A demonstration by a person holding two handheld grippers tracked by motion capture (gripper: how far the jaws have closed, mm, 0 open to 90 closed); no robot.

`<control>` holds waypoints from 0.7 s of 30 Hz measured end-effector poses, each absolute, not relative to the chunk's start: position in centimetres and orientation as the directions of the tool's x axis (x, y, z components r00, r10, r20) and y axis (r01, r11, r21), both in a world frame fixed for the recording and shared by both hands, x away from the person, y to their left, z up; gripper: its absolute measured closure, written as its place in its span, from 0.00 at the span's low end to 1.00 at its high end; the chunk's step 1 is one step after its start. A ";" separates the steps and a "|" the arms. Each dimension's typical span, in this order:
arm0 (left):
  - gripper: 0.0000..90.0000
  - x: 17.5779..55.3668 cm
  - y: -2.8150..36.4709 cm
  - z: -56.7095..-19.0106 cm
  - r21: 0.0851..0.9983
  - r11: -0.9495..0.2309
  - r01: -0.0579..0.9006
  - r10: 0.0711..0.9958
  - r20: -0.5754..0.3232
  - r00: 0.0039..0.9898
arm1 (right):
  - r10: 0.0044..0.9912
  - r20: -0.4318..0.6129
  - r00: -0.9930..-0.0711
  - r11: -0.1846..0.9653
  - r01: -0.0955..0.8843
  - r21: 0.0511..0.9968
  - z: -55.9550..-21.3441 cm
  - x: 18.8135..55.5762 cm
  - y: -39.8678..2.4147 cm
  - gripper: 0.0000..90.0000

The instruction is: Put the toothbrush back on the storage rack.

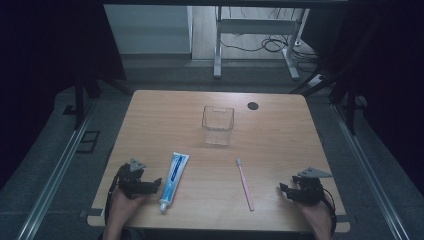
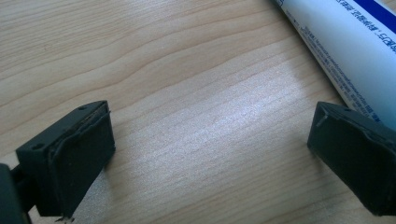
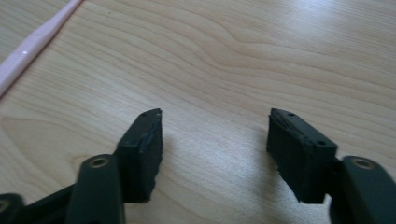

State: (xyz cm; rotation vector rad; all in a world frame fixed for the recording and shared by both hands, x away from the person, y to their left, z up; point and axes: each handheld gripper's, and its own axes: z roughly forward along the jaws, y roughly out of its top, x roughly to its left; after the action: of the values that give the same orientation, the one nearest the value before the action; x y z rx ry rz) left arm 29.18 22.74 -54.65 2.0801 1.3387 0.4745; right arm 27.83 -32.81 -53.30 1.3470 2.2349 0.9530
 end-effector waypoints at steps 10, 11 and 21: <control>0.01 29.2 22.7 -54.6 0.663 -0.300 0.686 0.905 -0.028 0.424 | 0.835 0.062 -0.546 0.340 0.603 0.722 -52.3 27.3 -31.9 0.74; 0.01 29.2 22.7 -54.6 0.663 -0.300 0.686 0.905 -0.028 0.424 | 0.835 0.062 -0.546 0.340 0.603 0.722 -52.3 27.3 -31.9 0.74; 0.01 29.2 22.7 -54.6 0.663 -0.300 0.686 0.905 -0.028 0.424 | 0.780 0.093 -0.619 0.373 0.580 0.724 -51.8 26.9 -29.7 0.96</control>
State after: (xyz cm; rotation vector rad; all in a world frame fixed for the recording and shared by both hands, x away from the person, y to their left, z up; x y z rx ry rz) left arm 29.18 22.74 -54.64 2.0804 1.3389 0.4741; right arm 26.93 -29.72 -51.80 1.2053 2.3713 1.0872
